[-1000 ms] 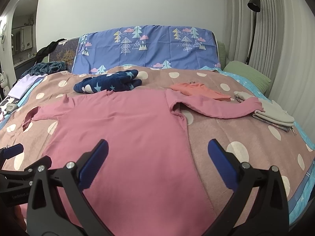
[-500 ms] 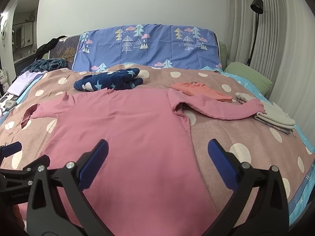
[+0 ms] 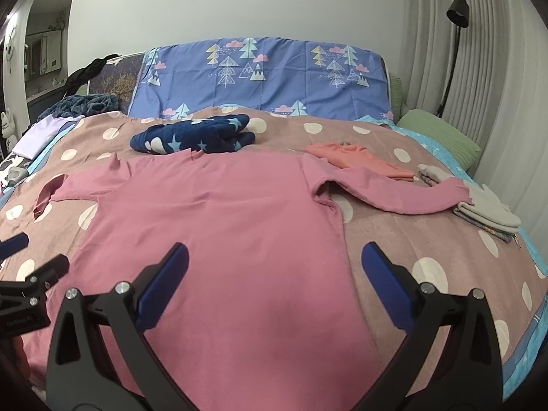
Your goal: Fold small clothes
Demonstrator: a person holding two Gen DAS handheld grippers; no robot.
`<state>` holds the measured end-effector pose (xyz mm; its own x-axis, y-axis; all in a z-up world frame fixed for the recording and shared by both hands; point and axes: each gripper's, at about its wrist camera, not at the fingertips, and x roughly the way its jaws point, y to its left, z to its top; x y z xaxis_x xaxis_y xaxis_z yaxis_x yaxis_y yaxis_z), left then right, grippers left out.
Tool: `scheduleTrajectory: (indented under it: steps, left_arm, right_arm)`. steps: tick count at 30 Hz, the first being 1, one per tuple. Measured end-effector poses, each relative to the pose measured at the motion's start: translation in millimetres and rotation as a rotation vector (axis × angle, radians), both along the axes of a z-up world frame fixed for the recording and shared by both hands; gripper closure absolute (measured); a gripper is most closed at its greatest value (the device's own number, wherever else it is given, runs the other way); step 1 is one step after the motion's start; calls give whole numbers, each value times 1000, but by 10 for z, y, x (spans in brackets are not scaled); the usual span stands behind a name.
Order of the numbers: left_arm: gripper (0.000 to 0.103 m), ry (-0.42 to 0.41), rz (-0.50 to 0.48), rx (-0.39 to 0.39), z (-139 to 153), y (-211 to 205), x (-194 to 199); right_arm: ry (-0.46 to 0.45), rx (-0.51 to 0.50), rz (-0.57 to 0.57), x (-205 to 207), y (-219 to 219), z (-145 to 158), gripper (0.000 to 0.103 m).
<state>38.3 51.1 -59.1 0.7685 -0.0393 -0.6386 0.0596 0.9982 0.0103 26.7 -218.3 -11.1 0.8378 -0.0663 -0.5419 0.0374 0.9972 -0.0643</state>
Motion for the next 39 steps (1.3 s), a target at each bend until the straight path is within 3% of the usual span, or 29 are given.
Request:
scheduleTrajectory:
  steps: [2, 8, 12, 14, 22, 25, 26, 27, 28, 30, 33, 39]
  left_arm:
    - [1, -4, 25, 21, 7, 126, 49]
    - [1, 60, 181, -49, -74, 1010, 286]
    - [29, 130, 333, -16, -267, 1703, 525]
    - [43, 175, 365, -57, -378, 2019, 651]
    - [45, 229, 377, -165, -637, 2491, 1105]
    - [45, 231, 382, -140, -679, 2521, 1301]
    - [60, 233, 386, -126, -688, 2539, 1370]
    - [90, 236, 375, -139, -692, 2555, 1429]
    - [101, 238, 364, -167, -686, 2578, 1491]
    - [101, 205, 352, -218, -553, 2603, 1564]
    - [101, 117, 268, -225, -102, 2420, 1648]
    - [102, -13, 0, -198, 878, 1536, 1764]
  right_arm:
    - [-12, 18, 24, 38, 10, 23, 2]
    - [37, 51, 92, 269, 100, -6, 2]
    - [93, 85, 108, 462, 135, -116, 2]
    - [120, 71, 119, 549, 185, -161, 2]
    - [148, -48, 176, 797, 499, -272, 2]
    - [159, -50, 185, 852, 547, -311, 2]
    - [163, -49, 187, 873, 553, -323, 2]
    - [167, -49, 188, 895, 562, -337, 2]
    - [169, -51, 189, 908, 561, -345, 2]
    - [170, -56, 190, 927, 560, -346, 2]
    - [149, -72, 191, 947, 535, -313, 2]
    - [120, -62, 160, 1023, 310, -256, 2]
